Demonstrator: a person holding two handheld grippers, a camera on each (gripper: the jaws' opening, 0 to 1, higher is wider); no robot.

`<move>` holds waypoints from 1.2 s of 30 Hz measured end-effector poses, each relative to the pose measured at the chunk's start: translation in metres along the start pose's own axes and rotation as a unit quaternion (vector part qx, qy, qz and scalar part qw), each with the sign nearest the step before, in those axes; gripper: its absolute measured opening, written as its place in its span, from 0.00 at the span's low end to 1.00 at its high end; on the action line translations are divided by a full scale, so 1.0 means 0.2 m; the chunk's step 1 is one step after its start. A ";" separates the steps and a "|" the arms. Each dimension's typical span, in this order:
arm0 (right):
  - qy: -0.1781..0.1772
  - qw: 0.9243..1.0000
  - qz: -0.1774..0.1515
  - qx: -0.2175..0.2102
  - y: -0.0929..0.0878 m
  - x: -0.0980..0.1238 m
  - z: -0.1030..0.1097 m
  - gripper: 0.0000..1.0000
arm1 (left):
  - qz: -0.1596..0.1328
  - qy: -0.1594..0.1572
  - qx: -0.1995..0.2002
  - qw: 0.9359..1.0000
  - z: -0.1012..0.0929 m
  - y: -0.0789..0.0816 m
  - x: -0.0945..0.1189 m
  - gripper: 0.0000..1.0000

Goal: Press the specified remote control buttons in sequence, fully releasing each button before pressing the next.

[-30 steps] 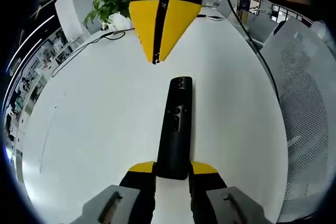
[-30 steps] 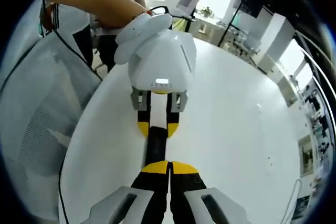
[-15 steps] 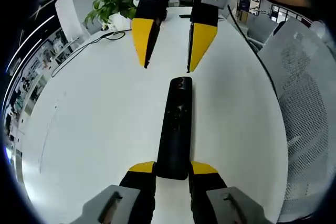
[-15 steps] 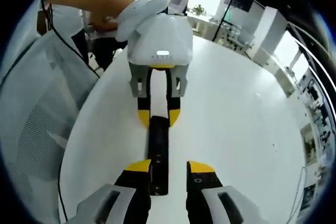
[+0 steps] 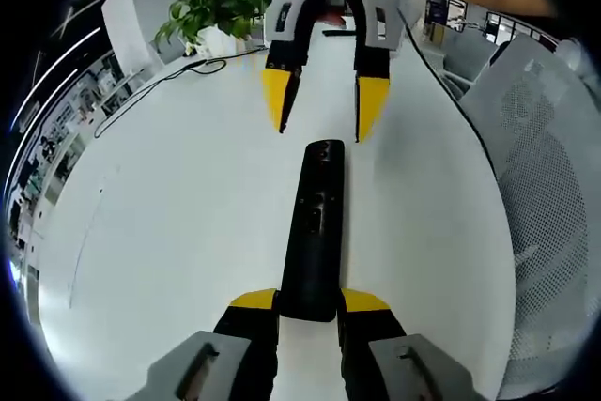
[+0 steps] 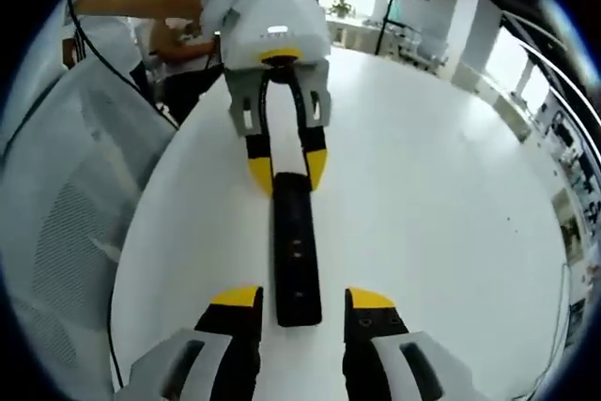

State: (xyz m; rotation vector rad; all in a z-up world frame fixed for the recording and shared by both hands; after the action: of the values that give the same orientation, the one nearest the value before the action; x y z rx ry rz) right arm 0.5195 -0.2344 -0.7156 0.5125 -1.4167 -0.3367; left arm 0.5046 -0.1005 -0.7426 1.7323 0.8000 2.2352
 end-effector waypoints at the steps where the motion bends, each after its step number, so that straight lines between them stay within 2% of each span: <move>1: 0.003 1.000 0.001 -0.003 -0.01 -0.01 0.00 0.30 | 0.000 0.000 0.000 1.000 0.00 0.00 0.00 0.23; 8: 0.021 0.999 0.018 -0.016 -0.06 -0.07 -0.01 0.29 | 0.000 -0.003 0.004 1.000 -0.01 0.00 0.00 0.23; 21: 0.034 0.999 0.028 -0.009 -0.06 -0.13 0.00 0.21 | 0.001 -0.001 -0.004 1.000 -0.01 0.00 0.00 0.23; 29: 0.032 0.999 0.032 -0.009 -0.06 -0.13 0.00 0.21 | 0.001 -0.002 -0.003 1.000 -0.01 0.00 0.00 0.23; 36: 0.013 0.999 0.041 -0.001 -0.06 -0.14 0.01 0.20 | 0.002 -0.001 -0.001 1.000 -0.01 0.00 0.01 0.23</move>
State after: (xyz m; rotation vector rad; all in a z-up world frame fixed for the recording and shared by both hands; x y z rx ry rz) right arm 0.5137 -0.2302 -0.7447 0.4541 -1.4076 -0.2650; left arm 0.5024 -0.1001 -0.7422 1.7365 0.7942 2.2366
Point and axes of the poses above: the point that each gripper's makers call its tool centre point, and the gripper's own axes: x roughly backward along the fingers, z roughly to its left, y roughly out of its top, the point moved 4 cm from there along x, roughly backward along the fingers, and after that the axes turned 7 degrees about y, right-handed, at the moved point
